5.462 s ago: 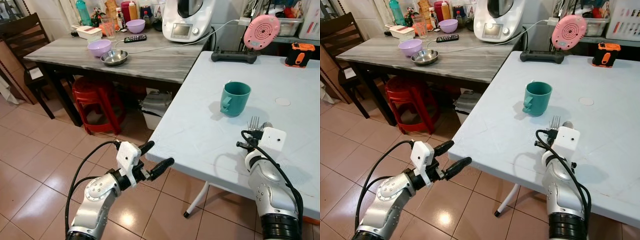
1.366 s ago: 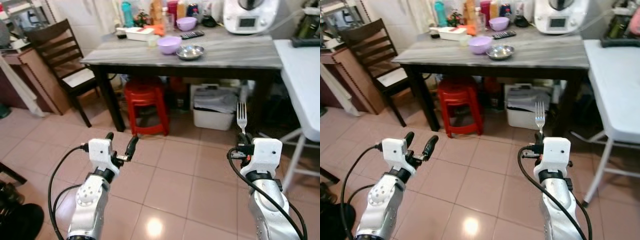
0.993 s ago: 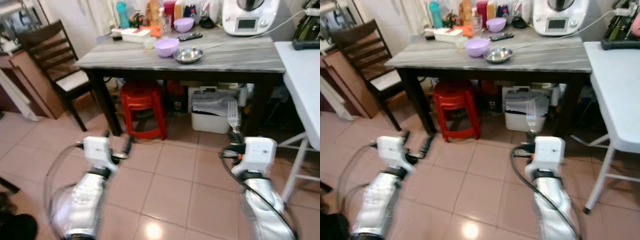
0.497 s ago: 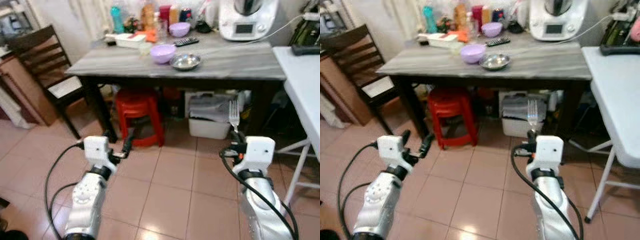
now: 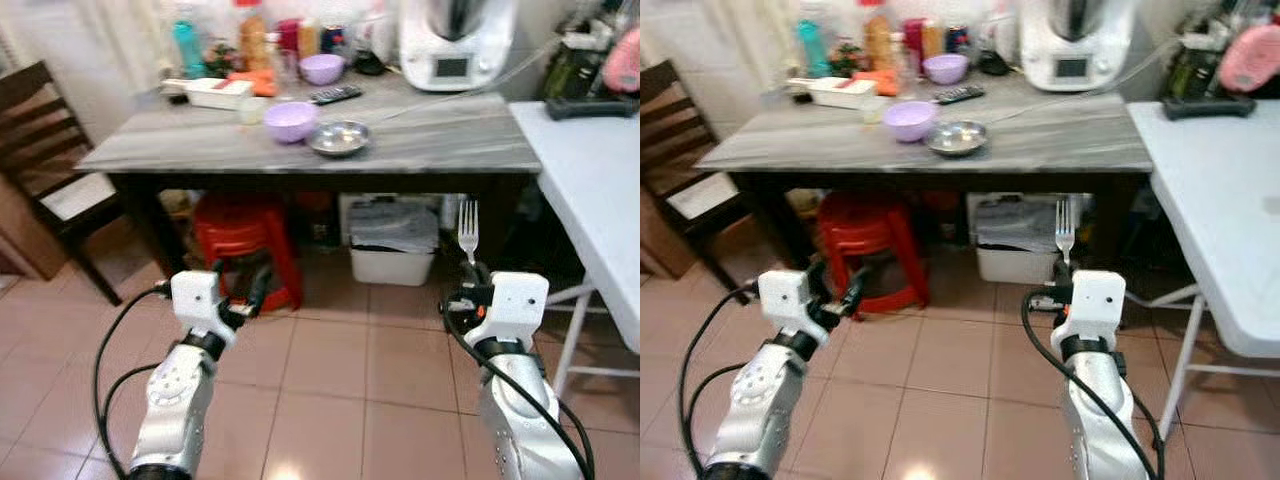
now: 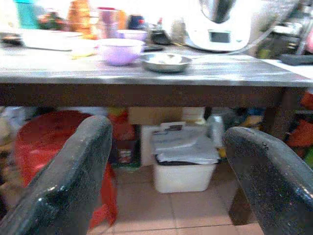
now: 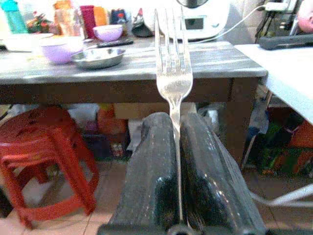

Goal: Setting the table

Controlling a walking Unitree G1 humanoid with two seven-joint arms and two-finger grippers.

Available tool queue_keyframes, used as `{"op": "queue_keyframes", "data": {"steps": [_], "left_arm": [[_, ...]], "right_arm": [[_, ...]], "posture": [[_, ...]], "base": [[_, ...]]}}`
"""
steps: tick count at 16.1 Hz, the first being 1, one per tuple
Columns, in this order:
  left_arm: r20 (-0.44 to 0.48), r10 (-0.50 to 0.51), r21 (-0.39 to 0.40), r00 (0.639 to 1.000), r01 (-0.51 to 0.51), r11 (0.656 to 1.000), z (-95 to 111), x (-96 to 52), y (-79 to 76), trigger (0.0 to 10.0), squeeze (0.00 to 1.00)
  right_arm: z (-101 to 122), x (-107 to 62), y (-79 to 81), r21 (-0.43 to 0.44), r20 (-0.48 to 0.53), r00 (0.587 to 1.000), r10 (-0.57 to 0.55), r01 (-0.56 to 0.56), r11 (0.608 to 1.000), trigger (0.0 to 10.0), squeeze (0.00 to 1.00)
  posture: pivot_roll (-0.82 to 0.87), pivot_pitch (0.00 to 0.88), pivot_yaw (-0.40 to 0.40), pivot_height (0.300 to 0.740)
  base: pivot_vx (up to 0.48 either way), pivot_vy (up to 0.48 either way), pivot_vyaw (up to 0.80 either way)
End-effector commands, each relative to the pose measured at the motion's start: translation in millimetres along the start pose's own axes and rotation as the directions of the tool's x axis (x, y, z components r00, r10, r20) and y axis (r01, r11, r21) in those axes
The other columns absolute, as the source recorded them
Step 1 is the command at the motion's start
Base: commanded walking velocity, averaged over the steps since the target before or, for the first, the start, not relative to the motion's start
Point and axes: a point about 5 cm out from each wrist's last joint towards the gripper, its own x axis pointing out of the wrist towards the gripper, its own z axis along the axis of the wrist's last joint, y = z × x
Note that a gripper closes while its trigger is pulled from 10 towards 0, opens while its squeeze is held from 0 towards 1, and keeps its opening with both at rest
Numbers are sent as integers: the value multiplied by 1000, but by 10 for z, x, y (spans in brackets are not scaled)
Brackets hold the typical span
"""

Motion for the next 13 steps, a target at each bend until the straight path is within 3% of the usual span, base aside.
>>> {"op": "queue_keyframes", "data": {"steps": [1, 13], "left_arm": [[0, 5, 9, 1000, -5, 1000, 13, -5, 32, 10000, 0], [-2, -16, 9, 1000, 16, 1000, 10, 16, 9, 10000, 0]], "right_arm": [[39, 28, 7, 6, 16, 1000, 2, -3, 1000, 10000, 0], [25, 37, -11, 3, 16, 1000, -12, 12, 1000, 10000, 0]], "posture": [[-174, 0, 98, 740], [-176, 0, 102, 740]], "base": [[364, 0, 0], [367, 0, 0]]}}
